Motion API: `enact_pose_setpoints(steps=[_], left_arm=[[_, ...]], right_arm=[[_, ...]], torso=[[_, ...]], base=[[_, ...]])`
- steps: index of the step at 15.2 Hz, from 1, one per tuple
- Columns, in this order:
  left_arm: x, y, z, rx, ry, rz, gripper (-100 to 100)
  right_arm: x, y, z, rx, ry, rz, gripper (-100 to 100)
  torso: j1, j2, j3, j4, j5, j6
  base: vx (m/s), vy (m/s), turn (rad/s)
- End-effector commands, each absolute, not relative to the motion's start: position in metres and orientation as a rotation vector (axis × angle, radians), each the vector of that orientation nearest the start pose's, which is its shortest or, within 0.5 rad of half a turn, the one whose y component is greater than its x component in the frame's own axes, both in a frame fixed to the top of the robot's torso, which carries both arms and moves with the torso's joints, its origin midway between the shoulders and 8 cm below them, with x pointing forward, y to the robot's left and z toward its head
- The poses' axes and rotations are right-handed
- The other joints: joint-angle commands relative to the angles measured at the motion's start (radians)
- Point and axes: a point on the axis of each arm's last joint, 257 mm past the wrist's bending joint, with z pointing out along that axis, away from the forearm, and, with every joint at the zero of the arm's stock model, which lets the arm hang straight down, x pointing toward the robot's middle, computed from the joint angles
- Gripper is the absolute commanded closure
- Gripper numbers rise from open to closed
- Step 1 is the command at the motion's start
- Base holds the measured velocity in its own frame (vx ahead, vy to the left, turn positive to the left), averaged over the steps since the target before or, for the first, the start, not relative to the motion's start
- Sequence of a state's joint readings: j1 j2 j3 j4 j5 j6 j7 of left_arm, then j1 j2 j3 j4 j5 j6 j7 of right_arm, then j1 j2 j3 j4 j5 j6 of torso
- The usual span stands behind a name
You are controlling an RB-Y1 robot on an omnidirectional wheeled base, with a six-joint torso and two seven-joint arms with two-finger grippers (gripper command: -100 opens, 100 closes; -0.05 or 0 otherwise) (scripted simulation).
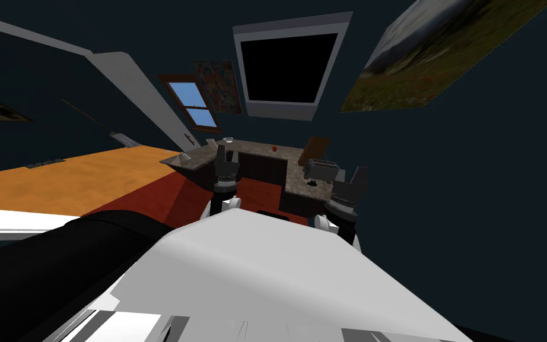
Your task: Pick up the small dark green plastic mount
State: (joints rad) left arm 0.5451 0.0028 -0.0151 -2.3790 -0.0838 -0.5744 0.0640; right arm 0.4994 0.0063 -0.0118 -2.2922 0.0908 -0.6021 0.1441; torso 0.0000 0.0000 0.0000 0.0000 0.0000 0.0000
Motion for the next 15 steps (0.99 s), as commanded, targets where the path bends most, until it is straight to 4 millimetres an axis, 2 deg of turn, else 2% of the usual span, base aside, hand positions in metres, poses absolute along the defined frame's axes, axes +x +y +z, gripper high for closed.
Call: enact_pose_setpoints(steps=[1,7,8,9,10,11,12,13,14,15], left_arm=[[0.309,0.26,0.066,-0.518,0.561,-1.339,0],[0.309,0.26,0.066,-0.518,0.561,-1.339,0],[0.309,0.26,0.066,-0.518,0.561,-1.339,0],[0.309,0.26,0.066,-0.518,0.561,-1.339,0],[0.309,0.26,0.066,-0.518,0.561,-1.339,0],[0.309,0.26,0.066,-0.518,0.561,-1.339,0],[0.309,0.26,0.066,-0.518,0.561,-1.339,0],[0.309,0.26,0.066,-0.518,0.561,-1.339,0],[0.309,0.26,0.066,-0.518,0.561,-1.339,0],[0.309,0.26,0.066,-0.518,0.561,-1.339,0]], right_arm=[[0.327,-0.262,0.042,0.434,0.649,1.121,-100],[0.334,-0.254,0.022,0.373,0.766,1.101,-100],[0.337,-0.252,0.012,0.355,0.812,1.089,-100],[0.337,-0.252,0.012,0.351,0.816,1.089,-100],[0.34,-0.251,0.0,0.333,0.864,1.074,-100],[0.34,-0.25,0.0,0.327,0.87,1.074,-100],[0.343,-0.25,-0.013,0.315,0.916,1.057,-100],[0.343,-0.249,-0.014,0.302,0.928,1.057,-100],[0.345,-0.25,-0.028,0.292,0.975,1.036,-100],[0.345,-0.249,-0.028,0.276,0.989,1.036,-100]], torso=[[0.0,0.0,0.0,0.0,0.0,0.0],[0.0,0.0,0.0,0.0,0.0,0.0],[0.0,0.0,0.0,0.0,0.0,0.0],[0.0,0.0,0.0,0.0,0.0,0.0],[0.0,0.0,0.0,0.0,0.0,0.0],[0.0,0.0,0.0,0.0,0.0,0.0],[0.0,0.0,0.0,0.0,0.0,0.0],[0.0,0.0,0.0,0.0,0.0,0.0],[0.0,0.0,0.0,0.0,0.0,0.0],[0.0,0.0,0.0,0.0,0.0,0.0]], base=[[-0.001,0.004,0.056],[-0.002,0.006,0.075],[-0.001,0.009,0.117],[-0.001,0.008,0.101],[-0.001,0.01,0.143],[-0.001,0.008,0.109],[0.0,0.011,0.121],[0.0,0.011,0.105],[-0.001,0.015,0.164],[0.0,0.012,0.141]])
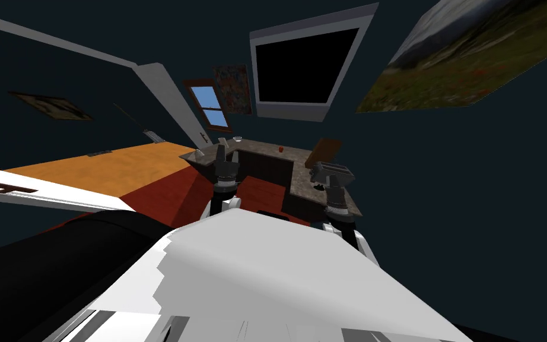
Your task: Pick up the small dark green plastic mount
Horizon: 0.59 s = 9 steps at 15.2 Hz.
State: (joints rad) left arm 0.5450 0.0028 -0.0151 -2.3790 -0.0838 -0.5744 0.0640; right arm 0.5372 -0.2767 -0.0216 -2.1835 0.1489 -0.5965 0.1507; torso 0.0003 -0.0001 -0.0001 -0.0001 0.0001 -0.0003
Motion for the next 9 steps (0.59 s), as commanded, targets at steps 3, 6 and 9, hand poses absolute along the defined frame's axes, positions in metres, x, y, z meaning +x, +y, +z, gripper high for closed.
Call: enact_pose_setpoints(steps=[3,6,9], left_arm=[[0.309,0.26,0.066,-0.518,0.561,-1.339,0],[0.309,0.26,0.066,-0.518,0.561,-1.339,0],[0.309,0.26,0.066,-0.518,0.561,-1.339,0]], right_arm=[[0.348,-0.253,-0.061,0.241,1.104,0.988,-100],[0.349,-0.256,-0.08,0.202,1.18,0.959,-100],[0.348,-0.26,-0.099,0.156,1.262,0.926,-100]], torso=[[0.0,0.0,0.0,0.0,0.0,0.0],[0.0,0.0,0.0,0.0,0.0,0.0],[0.0,0.0,0.0,0.0,0.0,0.0]], base=[[-0.003,0.014,0.159],[0.001,0.011,0.109],[0.002,0.016,0.173]])
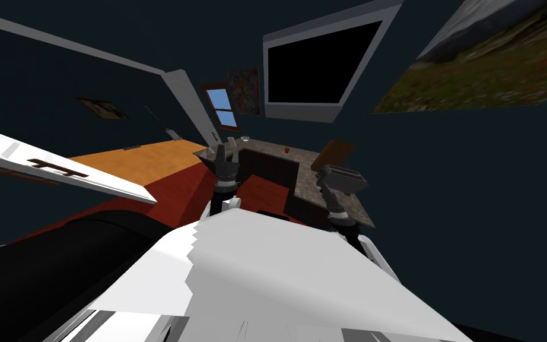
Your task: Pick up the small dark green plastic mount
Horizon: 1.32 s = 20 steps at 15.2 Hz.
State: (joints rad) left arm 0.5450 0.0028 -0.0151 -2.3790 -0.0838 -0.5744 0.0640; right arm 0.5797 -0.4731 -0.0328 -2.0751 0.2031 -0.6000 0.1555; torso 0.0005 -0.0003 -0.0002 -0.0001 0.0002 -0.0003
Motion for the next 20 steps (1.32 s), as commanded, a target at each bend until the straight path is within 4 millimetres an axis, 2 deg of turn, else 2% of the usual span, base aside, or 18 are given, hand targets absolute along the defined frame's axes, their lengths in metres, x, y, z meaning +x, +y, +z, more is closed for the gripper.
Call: enact_pose_setpoints(steps=[1,3,4,5,6,8,9,11,12,13,14,16,17,19,20], left_arm=[[0.309,0.26,0.066,-0.518,0.561,-1.339,0],[0.309,0.26,0.066,-0.518,0.561,-1.339,0],[0.309,0.26,0.066,-0.518,0.561,-1.339,0],[0.309,0.26,0.066,-0.518,0.561,-1.339,0],[0.309,0.26,0.066,-0.518,0.561,-1.339,0],[0.309,0.26,0.066,-0.518,0.561,-1.339,0],[0.309,0.26,0.066,-0.518,0.561,-1.339,0],[0.309,0.26,0.066,-0.518,0.561,-1.339,0],[0.309,0.26,0.066,-0.518,0.562,-1.339,0],[0.309,0.26,0.066,-0.518,0.561,-1.339,0],[0.309,0.26,0.066,-0.518,0.561,-1.339,0],[0.309,0.26,0.066,-0.518,0.561,-1.339,0],[0.309,0.26,0.066,-0.518,0.562,-1.339,0],[0.309,0.26,0.066,-0.518,0.561,-1.339,0],[0.309,0.26,0.066,-0.518,0.562,-1.339,0]], right_arm=[[0.348,-0.266,-0.118,0.149,1.317,0.894,-100],[0.347,-0.266,-0.119,0.122,1.336,0.891,-100],[0.345,-0.274,-0.139,0.105,1.398,0.856,-100],[0.345,-0.274,-0.139,0.086,1.41,0.853,-100],[0.342,-0.283,-0.159,0.077,1.467,0.817,-100],[0.342,-0.284,-0.159,0.049,1.485,0.813,-100],[0.337,-0.295,-0.179,0.028,1.55,0.773,-100],[0.337,-0.295,-0.179,0.011,1.56,0.77,-100],[0.332,-0.308,-0.199,-0.011,1.625,0.728,-100],[0.332,-0.308,-0.199,-0.029,1.635,0.724,-100],[0.325,-0.321,-0.217,-0.044,1.692,0.684,-100],[0.325,-0.323,-0.218,-0.07,1.709,0.677,-100],[0.317,-0.338,-0.236,-0.089,1.771,0.632,-100],[0.317,-0.339,-0.235,-0.113,1.783,0.627,-100],[0.309,-0.356,-0.253,-0.139,1.847,0.58,-100]], torso=[[0.0,0.0,0.0,0.0,0.0,0.0],[0.0,0.0,0.0,0.0,0.0,0.0],[0.0,0.0,0.0,0.0,0.0,0.0],[0.0,0.0,0.0,0.0,0.0,0.0],[0.0,0.0,0.0,0.0,0.0,0.0],[0.0,0.0,0.0,0.0,0.0,0.0],[0.0,0.0,0.0,0.0,0.0,0.0],[0.0,0.0,0.0,0.0,0.0,0.0],[0.0,0.0,0.0,0.0,0.0,0.0],[0.0,0.0,0.0,0.0,0.0,0.0],[0.0,0.0,0.0,0.0,0.0,0.0],[0.0,0.0,0.0,0.0,0.0,0.0],[0.0,0.0,0.0,0.0,0.0,0.0],[0.0,0.0,0.0,0.0,0.0,0.0],[0.0,0.0,0.0,0.0,0.0,0.0]], base=[[0.001,0.019,0.202],[0.002,0.012,0.119],[0.001,0.014,0.141],[0.001,0.014,0.15],[0.0,0.018,0.214],[0.003,0.014,0.138],[0.005,0.015,0.191],[0.005,0.011,0.123],[0.004,0.015,0.133],[0.003,0.015,0.175],[0.005,0.019,0.246],[0.005,0.013,0.139],[0.004,0.016,0.167],[0.004,0.011,0.116],[0.005,0.016,0.174]])
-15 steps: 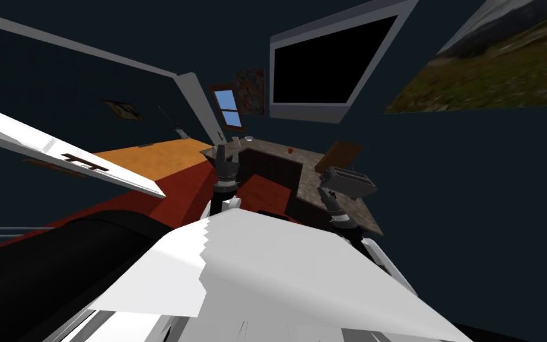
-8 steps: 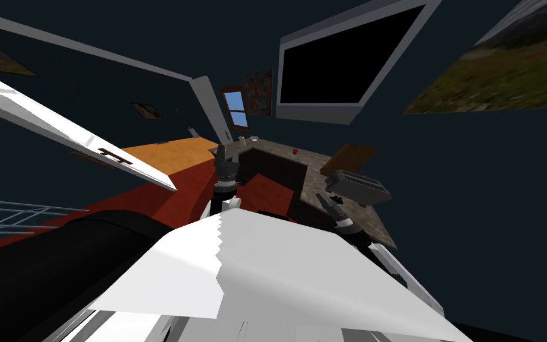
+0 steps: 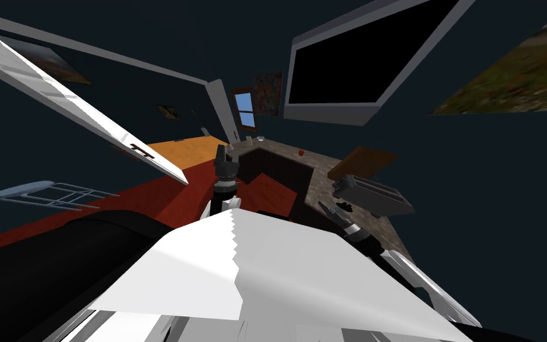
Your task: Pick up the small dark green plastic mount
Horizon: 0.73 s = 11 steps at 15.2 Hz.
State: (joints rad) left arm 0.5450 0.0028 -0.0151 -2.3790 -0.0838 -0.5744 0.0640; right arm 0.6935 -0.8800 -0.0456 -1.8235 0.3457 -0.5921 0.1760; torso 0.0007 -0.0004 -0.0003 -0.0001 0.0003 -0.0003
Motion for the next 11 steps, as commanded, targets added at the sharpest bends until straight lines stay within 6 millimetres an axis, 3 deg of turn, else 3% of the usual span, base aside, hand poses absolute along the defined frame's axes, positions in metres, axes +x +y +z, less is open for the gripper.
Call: enact_pose_setpoints(steps=[1,2,3,4,5,10,11], left_arm=[[0.309,0.26,0.066,-0.518,0.561,-1.339,0],[0.309,0.26,0.066,-0.518,0.561,-1.339,0],[0.309,0.26,0.066,-0.518,0.562,-1.339,0],[0.309,0.26,0.066,-0.518,0.561,-1.339,0],[0.309,0.26,0.066,-0.518,0.561,-1.339,0],[0.309,0.26,0.066,-0.518,0.561,-1.339,0],[0.309,0.26,0.066,-0.518,0.562,-1.339,0]], right_arm=[[0.309,-0.357,-0.252,-0.157,1.856,0.575,-100],[0.309,-0.357,-0.252,-0.157,1.856,0.575,-100],[0.299,-0.375,-0.268,-0.186,1.92,0.527,-100],[0.299,-0.376,-0.268,-0.202,1.927,0.523,-100],[0.289,-0.391,-0.281,-0.23,1.982,0.481,-100],[0.278,-0.417,-0.293,-0.296,2.064,0.414,-100],[0.267,-0.436,-0.304,-0.34,2.126,0.363,-100]], torso=[[0.0,0.0,0.0,0.0,0.0,0.0],[0.0,0.0,0.0,0.0,0.0,0.0],[0.0,0.0,0.0,0.0,0.0,0.0],[0.0,0.0,0.0,0.0,0.0,0.0],[0.0,0.0,0.0,0.0,0.0,0.0],[0.0,-0.001,0.0,0.0,0.0,0.0],[0.0,0.0,0.0,0.0,0.0,0.0]], base=[[0.005,0.016,0.201],[0.004,0.006,0.073],[0.005,0.013,0.183],[0.006,0.012,0.187],[0.008,0.017,0.23],[0.007,0.013,0.134],[0.008,0.015,0.154]])
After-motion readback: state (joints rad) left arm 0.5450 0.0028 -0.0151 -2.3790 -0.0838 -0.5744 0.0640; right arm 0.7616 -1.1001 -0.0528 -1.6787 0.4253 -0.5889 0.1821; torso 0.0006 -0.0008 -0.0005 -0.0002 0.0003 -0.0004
